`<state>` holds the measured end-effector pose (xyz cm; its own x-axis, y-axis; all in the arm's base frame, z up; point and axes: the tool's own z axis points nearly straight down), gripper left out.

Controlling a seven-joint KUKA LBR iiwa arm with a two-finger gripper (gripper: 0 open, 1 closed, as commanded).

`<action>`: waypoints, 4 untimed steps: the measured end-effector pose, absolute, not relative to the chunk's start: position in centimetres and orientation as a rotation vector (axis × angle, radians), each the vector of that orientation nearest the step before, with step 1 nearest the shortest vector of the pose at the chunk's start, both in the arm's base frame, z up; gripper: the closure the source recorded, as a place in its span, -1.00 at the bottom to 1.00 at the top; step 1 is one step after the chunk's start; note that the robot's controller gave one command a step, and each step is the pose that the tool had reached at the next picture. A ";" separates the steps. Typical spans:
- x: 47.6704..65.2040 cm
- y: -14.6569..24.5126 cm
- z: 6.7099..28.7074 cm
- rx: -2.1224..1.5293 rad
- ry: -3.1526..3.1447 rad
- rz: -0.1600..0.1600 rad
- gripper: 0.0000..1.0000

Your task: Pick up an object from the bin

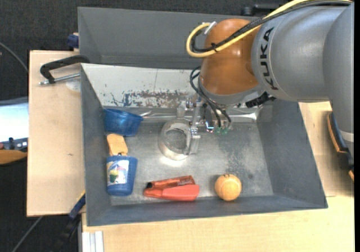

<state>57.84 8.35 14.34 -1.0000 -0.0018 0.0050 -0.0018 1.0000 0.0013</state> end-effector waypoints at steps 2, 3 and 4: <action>58.1 8.4 10.1 -0.009 -3.152 -0.007 -1.00; 58.2 8.5 8.3 -0.048 -3.157 -0.010 -1.00; 57.8 8.4 12.5 -0.044 -3.148 -0.006 -1.00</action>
Offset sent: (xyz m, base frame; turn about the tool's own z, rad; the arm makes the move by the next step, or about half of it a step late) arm -0.0028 -0.0001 -0.0734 0.0100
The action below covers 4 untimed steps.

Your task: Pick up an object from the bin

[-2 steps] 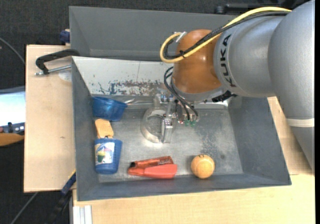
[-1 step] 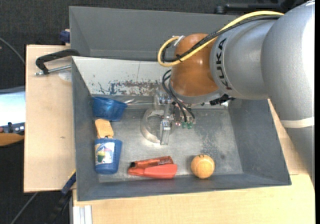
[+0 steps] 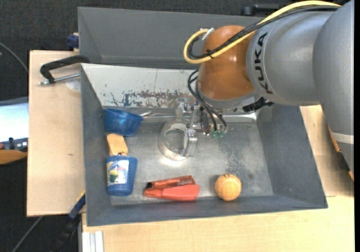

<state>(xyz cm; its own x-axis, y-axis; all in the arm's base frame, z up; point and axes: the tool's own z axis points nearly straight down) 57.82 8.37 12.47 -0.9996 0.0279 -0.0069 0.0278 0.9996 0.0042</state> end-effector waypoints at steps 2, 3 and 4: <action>59.4 7.1 7.7 0.085 3.149 0.014 -1.00; 59.5 7.5 7.0 0.104 3.151 0.013 -1.00; 59.5 6.9 7.3 0.083 3.151 0.027 -1.00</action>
Offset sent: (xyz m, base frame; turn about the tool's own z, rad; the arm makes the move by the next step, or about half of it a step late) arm 0.0199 -0.0187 -0.0547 0.0368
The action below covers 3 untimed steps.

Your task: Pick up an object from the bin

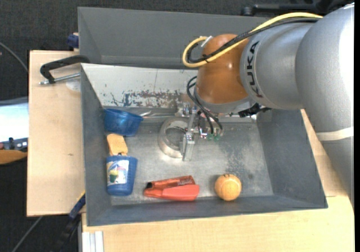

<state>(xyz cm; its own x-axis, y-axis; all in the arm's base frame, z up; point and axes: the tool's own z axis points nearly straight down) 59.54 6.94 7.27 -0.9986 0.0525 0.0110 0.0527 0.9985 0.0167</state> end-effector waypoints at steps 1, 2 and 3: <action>60.1 6.4 7.5 -0.132 -3.122 -0.027 1.00; 60.2 6.4 7.5 -0.133 -3.122 -0.027 1.00; 60.2 6.4 7.5 -0.133 -3.123 -0.027 1.00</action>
Offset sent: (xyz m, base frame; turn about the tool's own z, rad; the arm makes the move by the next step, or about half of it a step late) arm 0.0000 0.0000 0.0000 0.0000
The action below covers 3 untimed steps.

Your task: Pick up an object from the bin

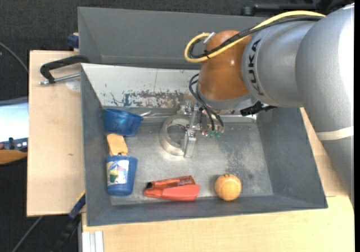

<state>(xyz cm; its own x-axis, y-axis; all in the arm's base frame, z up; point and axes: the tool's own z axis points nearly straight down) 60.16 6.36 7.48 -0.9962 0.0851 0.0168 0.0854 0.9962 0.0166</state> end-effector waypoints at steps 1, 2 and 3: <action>60.2 6.4 7.5 -0.133 -3.123 -0.027 1.00; 60.2 6.4 7.5 -0.133 -3.123 -0.027 1.00; 56.1 7.3 7.6 0.258 -3.131 -0.035 1.00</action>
Offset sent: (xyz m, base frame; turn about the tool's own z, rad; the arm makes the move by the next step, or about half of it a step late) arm 0.0000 0.0000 0.0000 0.0000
